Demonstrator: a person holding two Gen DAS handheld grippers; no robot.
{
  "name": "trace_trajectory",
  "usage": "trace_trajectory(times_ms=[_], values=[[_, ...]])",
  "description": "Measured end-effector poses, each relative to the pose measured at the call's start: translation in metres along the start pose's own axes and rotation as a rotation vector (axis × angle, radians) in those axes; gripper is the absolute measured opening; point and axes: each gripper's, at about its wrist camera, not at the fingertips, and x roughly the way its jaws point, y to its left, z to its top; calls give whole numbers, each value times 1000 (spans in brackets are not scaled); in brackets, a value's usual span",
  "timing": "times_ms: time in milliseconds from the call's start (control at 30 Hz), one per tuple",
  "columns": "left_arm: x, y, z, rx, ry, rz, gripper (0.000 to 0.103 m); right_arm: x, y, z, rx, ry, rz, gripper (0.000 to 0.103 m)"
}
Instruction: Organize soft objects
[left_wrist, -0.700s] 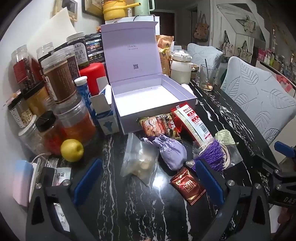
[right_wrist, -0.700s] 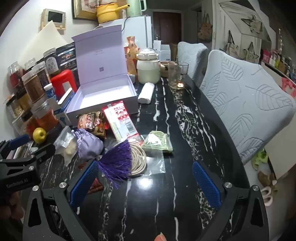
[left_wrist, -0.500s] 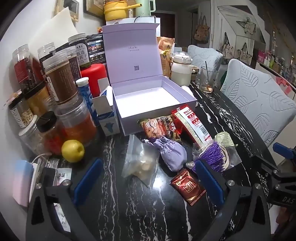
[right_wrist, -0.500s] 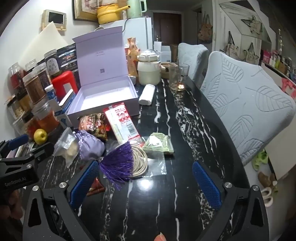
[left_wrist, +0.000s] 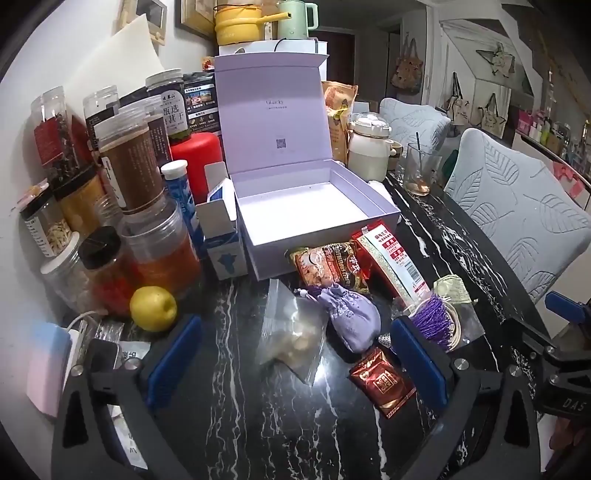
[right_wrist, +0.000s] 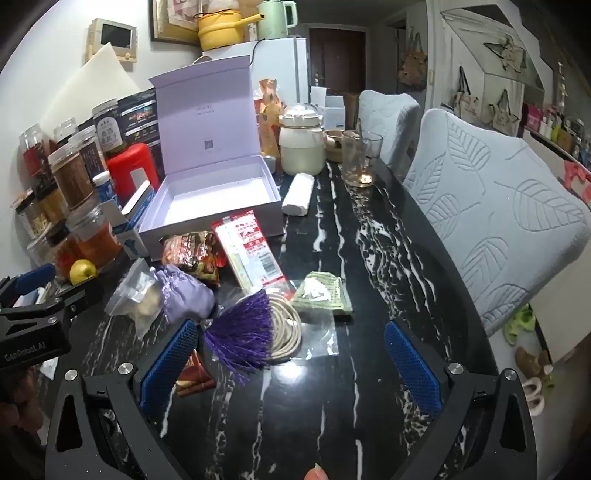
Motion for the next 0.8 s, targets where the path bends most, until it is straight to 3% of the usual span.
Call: trace_trajectory(times_ms=[800], values=[[4,1,3,-4,14,-23,103,3,7,5,-4,0,4,103]])
